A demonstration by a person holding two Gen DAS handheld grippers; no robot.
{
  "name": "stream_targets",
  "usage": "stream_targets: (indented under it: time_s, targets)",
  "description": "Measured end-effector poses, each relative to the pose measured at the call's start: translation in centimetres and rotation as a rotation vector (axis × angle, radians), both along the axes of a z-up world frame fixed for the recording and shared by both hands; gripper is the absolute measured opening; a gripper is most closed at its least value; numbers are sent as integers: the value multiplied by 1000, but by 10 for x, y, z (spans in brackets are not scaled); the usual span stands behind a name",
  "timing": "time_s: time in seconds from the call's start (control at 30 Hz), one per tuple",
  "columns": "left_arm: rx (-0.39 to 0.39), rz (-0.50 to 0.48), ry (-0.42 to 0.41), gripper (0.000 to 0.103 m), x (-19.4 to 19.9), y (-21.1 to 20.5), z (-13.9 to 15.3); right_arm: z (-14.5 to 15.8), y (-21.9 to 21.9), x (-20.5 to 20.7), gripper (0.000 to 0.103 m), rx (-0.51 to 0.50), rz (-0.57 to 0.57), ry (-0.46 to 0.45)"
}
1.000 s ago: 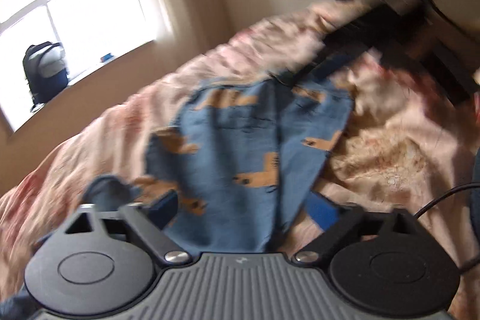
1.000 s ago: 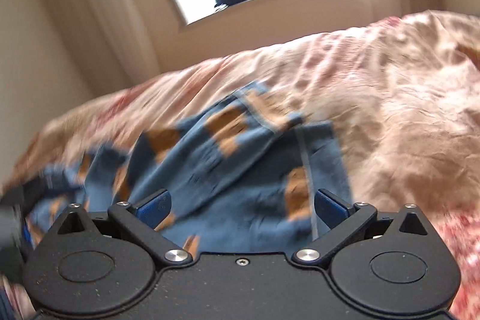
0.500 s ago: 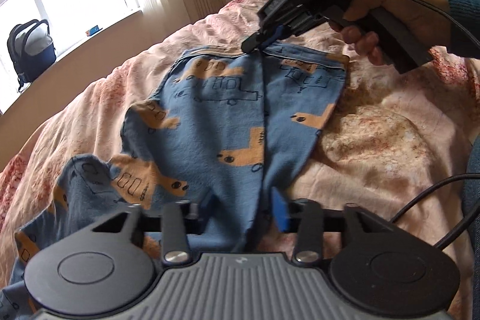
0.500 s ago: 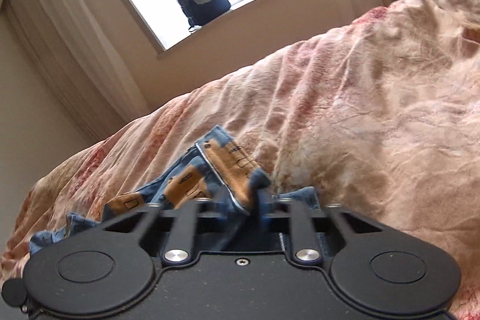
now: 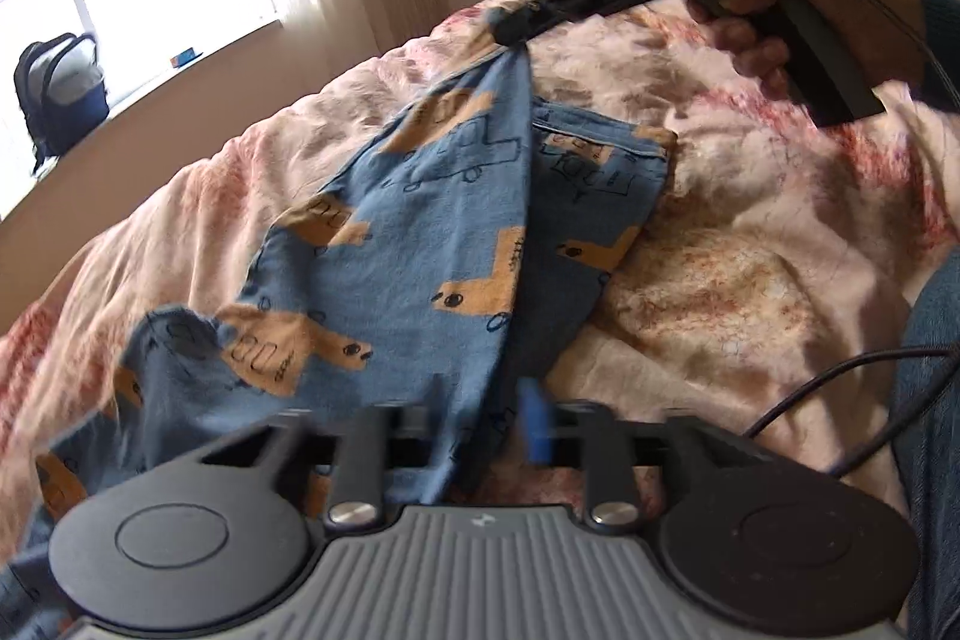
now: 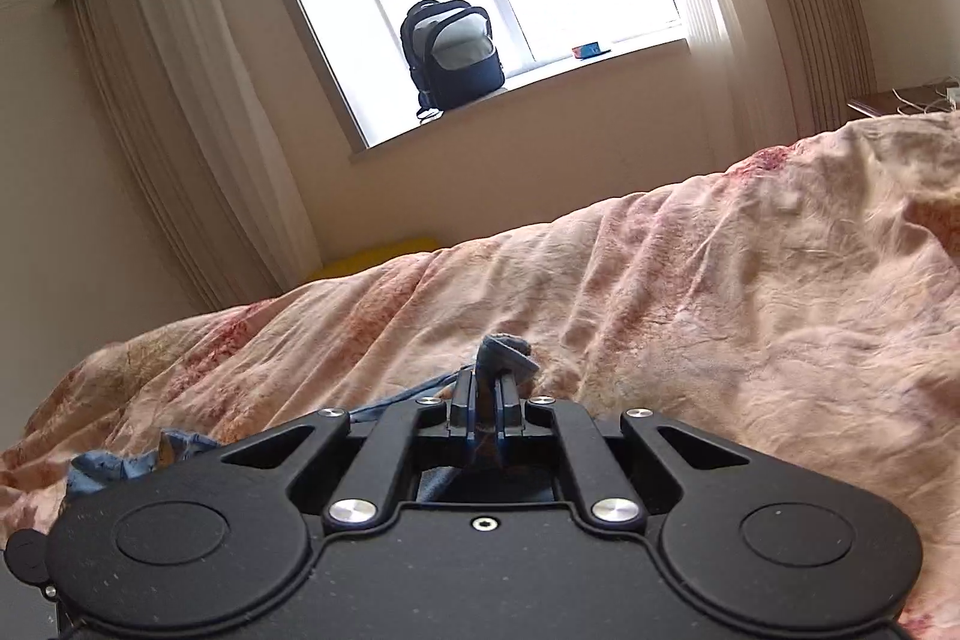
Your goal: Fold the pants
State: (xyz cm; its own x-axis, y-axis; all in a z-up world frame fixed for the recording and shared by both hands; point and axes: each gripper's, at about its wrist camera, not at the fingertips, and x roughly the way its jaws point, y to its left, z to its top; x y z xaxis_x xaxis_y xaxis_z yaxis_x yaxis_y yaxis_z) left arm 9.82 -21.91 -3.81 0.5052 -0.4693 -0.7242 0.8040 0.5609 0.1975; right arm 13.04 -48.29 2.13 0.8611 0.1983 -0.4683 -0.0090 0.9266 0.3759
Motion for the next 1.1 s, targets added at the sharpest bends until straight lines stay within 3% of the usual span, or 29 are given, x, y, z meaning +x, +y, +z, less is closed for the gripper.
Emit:
stream_targets:
  time_s: [0.13,0.23,0.3,0.33,0.37,0.43,0.53,0.8,0.93,1.03,1.07,1.1]
  targets:
    - [-62,60,-7,51,3,-2,2,0,-3,-3,6,13,-10,0]
    - [-52,113,-35,51,6,-16,-4,4,-4,-6,6,18,-9,-12]
    - [-27,127,-51,39,7,-26,-8,8,-4,-7,5,14,-7,-17]
    - [-10,135,-63,22,6,-30,-9,11,-4,-8,5,10,-6,-18]
    - [8,135,-83,13,5,-32,-9,13,-4,-11,5,6,-4,-21]
    - [14,113,-125,5,-1,-30,-5,17,-5,-17,5,-2,-6,-26]
    - [14,57,-172,1,-12,-22,4,16,-8,-39,5,-1,-28,-33]
    - [107,-72,-186,1,-29,-27,-19,-41,-15,-87,5,14,-92,142]
    - [112,-70,-160,2,-23,-28,-24,-53,-15,-89,5,20,-90,163]
    - [87,-55,-119,9,-15,-25,-22,-51,-10,-84,6,-19,-71,152]
    - [77,-48,-99,20,-13,-23,-21,-50,-9,-83,7,-39,-66,150]
    - [66,-38,-85,43,-11,-21,-19,-49,-7,-81,9,-64,-65,153]
